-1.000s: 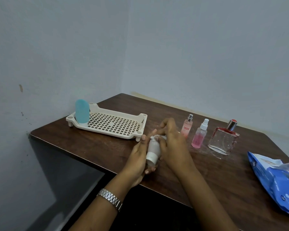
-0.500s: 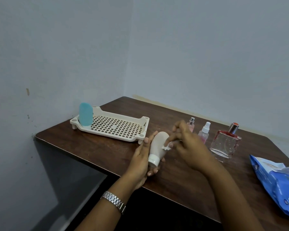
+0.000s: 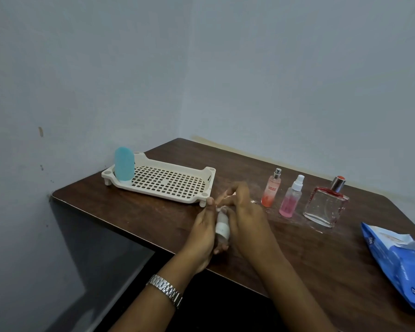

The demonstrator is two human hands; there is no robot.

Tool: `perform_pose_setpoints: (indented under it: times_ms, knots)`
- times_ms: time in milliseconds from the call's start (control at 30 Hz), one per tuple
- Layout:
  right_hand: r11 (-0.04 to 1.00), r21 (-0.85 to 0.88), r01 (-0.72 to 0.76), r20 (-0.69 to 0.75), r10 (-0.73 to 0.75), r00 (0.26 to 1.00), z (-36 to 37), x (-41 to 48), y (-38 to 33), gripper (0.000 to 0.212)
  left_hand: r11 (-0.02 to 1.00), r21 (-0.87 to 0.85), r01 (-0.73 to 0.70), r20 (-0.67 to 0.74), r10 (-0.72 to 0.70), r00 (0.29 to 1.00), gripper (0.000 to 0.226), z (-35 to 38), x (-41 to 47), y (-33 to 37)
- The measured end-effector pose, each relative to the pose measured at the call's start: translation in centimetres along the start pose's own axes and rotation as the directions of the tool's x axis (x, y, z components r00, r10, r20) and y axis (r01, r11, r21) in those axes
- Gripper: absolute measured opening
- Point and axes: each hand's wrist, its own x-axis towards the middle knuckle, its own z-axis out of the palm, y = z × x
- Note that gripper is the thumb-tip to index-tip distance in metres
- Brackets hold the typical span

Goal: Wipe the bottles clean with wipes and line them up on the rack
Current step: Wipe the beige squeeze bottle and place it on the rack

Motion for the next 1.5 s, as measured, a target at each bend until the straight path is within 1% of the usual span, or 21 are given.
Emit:
perform_pose_setpoints:
  times_ms: [67, 133, 233, 333, 367, 400, 467, 533, 600, 700, 800, 933, 1033, 1067, 1100, 1133, 1167, 1200, 1233, 1300, 1500]
  knots:
    - [0.999, 0.033, -0.004, 0.039, 0.002, 0.999, 0.0, -0.6, -0.2, 0.017, 1.000, -0.001, -0.020, 0.025, 0.020, 0.999, 0.072, 0.0, -0.1, -0.1]
    - [0.999, 0.042, -0.009, 0.066, 0.006, 0.998, -0.1, -1.0, -0.1, 0.029, 0.999, 0.006, -0.038, 0.045, 0.038, 0.998, 0.070, 0.0, -0.2, -0.1]
    - [0.993, 0.096, -0.074, 0.123, 0.062, 0.990, -1.2, -0.8, 0.2, 0.039, 0.999, -0.001, -0.043, 0.054, 0.043, 0.998, 0.064, 0.1, -0.2, 0.0]
    - [0.954, 0.215, -0.210, 0.297, 0.141, 0.944, -3.5, 0.1, 0.6, 0.036, 0.999, -0.034, -0.040, 0.061, 0.042, 0.997, 0.057, 0.0, -0.2, 0.2]
    - [0.936, 0.245, -0.252, 0.339, 0.161, 0.927, -4.3, 0.5, 0.9, 0.034, 0.998, -0.048, -0.038, 0.063, 0.041, 0.997, 0.056, 0.0, -0.2, 0.2]
    - [0.926, 0.260, -0.275, 0.341, 0.178, 0.923, -5.0, 0.8, 1.2, 0.033, 0.998, -0.056, -0.036, 0.063, 0.039, 0.997, 0.055, -0.1, -0.1, 0.3]
    - [0.924, 0.252, -0.289, 0.241, 0.229, 0.943, -5.6, 1.4, 2.0, 0.033, 0.998, -0.056, -0.026, 0.067, 0.030, 0.997, 0.054, -0.2, -0.1, 0.4]
    - [0.931, 0.220, -0.291, 0.075, 0.281, 0.957, -5.2, 1.8, 2.7, 0.033, 0.999, -0.042, -0.020, 0.073, 0.024, 0.997, 0.053, -0.2, 0.1, 0.4]
    - [0.939, 0.196, -0.281, -0.058, 0.298, 0.953, -4.0, 2.1, 3.0, 0.035, 0.999, -0.039, -0.017, 0.076, 0.020, 0.997, 0.054, -0.2, 0.1, 0.3]
    - [0.957, 0.155, -0.245, -0.162, 0.269, 0.949, -1.6, 1.3, 3.4, 0.036, 0.999, -0.052, -0.017, 0.074, 0.021, 0.997, 0.054, -0.2, 0.1, 0.3]
    - [0.975, 0.094, -0.200, -0.242, 0.217, 0.946, 0.2, -0.3, 3.4, 0.038, 0.999, -0.050, -0.008, 0.075, 0.012, 0.997, 0.048, -0.1, 0.1, 0.3]
    - [0.982, 0.073, -0.176, -0.257, 0.189, 0.948, 0.9, -2.5, 2.3, 0.043, 0.998, -0.064, -0.007, 0.059, 0.011, 0.998, 0.044, -0.2, 0.0, 0.2]
    - [0.964, 0.180, -0.193, -0.189, 0.227, 0.956, 0.4, -3.3, 1.3, 0.038, 0.998, -0.058, -0.014, 0.048, 0.017, 0.999, 0.049, -0.3, 0.0, 0.3]
    - [0.942, 0.258, -0.216, -0.135, 0.257, 0.957, -0.2, -3.2, 1.2, 0.036, 0.998, -0.062, -0.020, 0.047, 0.023, 0.999, 0.050, -0.4, 0.0, 0.2]
    - [0.895, 0.369, -0.249, -0.064, 0.292, 0.954, -0.9, -2.8, 1.1, 0.035, 0.997, -0.069, -0.024, 0.049, 0.027, 0.998, 0.051, -0.4, 0.0, 0.3]
    - [0.818, 0.500, -0.282, 0.008, 0.322, 0.947, -1.6, -2.4, 1.1, 0.034, 0.997, -0.078, -0.024, 0.055, 0.028, 0.998, 0.052, -0.4, 0.0, 0.4]
    - [0.745, 0.588, -0.314, 0.050, 0.354, 0.934, -2.3, -2.0, 1.5, 0.033, 0.996, -0.086, -0.021, 0.067, 0.027, 0.997, 0.053, -0.4, 0.0, 0.5]
    - [0.712, 0.624, -0.322, 0.037, 0.384, 0.923, -2.8, -1.3, 2.1, 0.033, 0.996, -0.090, -0.020, 0.082, 0.028, 0.996, 0.054, -0.3, 0.0, 0.5]
    - [0.732, 0.603, -0.316, -0.017, 0.408, 0.913, -3.2, -0.7, 2.7, 0.034, 0.996, -0.091, -0.020, 0.095, 0.028, 0.995, 0.055, -0.4, 0.0, 0.5]
    - [0.808, 0.505, -0.305, -0.140, 0.425, 0.894, -3.1, 0.2, 3.8, 0.036, 0.996, -0.084, -0.013, 0.111, 0.022, 0.994, 0.055, -0.4, 0.1, 0.5]
    - [0.912, 0.344, -0.223, -0.296, 0.331, 0.896, 0.3, -0.1, 3.9, 0.039, 0.995, -0.101, 0.004, 0.107, 0.007, 0.994, 0.054, -0.4, 0.2, 0.6]
